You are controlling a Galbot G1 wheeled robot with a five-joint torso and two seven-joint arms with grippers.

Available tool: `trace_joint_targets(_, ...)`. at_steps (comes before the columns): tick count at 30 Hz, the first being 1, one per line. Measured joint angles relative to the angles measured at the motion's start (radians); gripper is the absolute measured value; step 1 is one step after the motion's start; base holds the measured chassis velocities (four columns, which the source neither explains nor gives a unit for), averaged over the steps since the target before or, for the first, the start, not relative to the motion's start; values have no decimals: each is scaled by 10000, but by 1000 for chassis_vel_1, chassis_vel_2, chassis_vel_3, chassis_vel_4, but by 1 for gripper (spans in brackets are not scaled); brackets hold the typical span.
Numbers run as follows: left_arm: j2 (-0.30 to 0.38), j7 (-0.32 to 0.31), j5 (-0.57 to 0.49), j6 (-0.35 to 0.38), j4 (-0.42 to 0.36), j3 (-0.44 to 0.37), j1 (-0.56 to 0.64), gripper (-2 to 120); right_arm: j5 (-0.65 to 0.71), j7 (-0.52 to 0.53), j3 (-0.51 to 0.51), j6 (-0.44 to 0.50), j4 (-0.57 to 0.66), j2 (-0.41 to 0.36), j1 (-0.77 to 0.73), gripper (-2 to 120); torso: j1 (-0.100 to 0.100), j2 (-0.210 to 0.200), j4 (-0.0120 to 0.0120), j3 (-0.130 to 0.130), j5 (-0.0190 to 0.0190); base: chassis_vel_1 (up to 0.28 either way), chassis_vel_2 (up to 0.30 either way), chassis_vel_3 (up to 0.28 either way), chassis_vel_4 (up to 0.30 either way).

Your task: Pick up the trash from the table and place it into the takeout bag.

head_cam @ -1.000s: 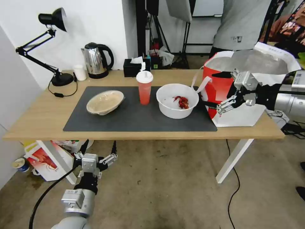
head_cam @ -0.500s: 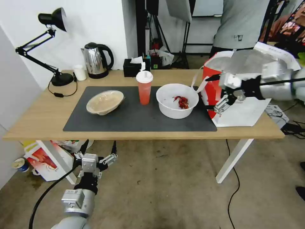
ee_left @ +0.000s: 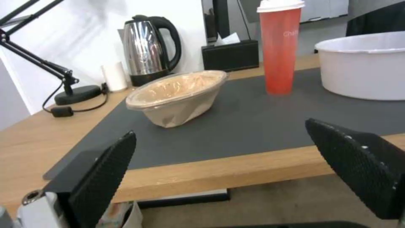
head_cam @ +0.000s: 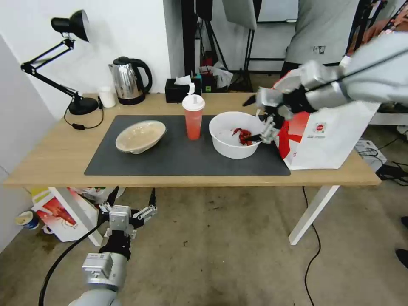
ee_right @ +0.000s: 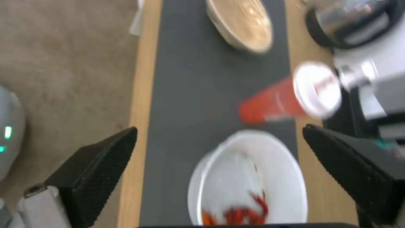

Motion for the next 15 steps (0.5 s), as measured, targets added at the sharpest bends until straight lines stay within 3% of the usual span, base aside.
trace_joint_targets(4,-1,0,0,0,0,2,0,100,230,-196,299,50,-220,-671,-185,100,0,-1,11,0,-14,0,0,0,0)
trace_joint_targets(5,1,-2,0,0,-1,-4,0,100,358,-279,430,-5,-386,-912,-233,100,0,0,-4,0,15,0,0,0,0)
trace_joint_targets(7,0,-1,0,0,0,1,0,100,683,-494,824,-151,-800,-1517,-320,100,0,0,-9,-1,0,0,0,0,0)
trace_joint_targets(13,0,0,0,0,0,1,0,100,1579,-1076,1851,-510,-1888,-3183,-548,100,1,0,6,0,-6,0,0,0,0)
trace_joint_targets(15,-1,-1,0,0,0,1,0,100,1698,-1153,1983,-552,-2019,-3393,-577,100,0,0,11,0,-14,0,0,0,0)
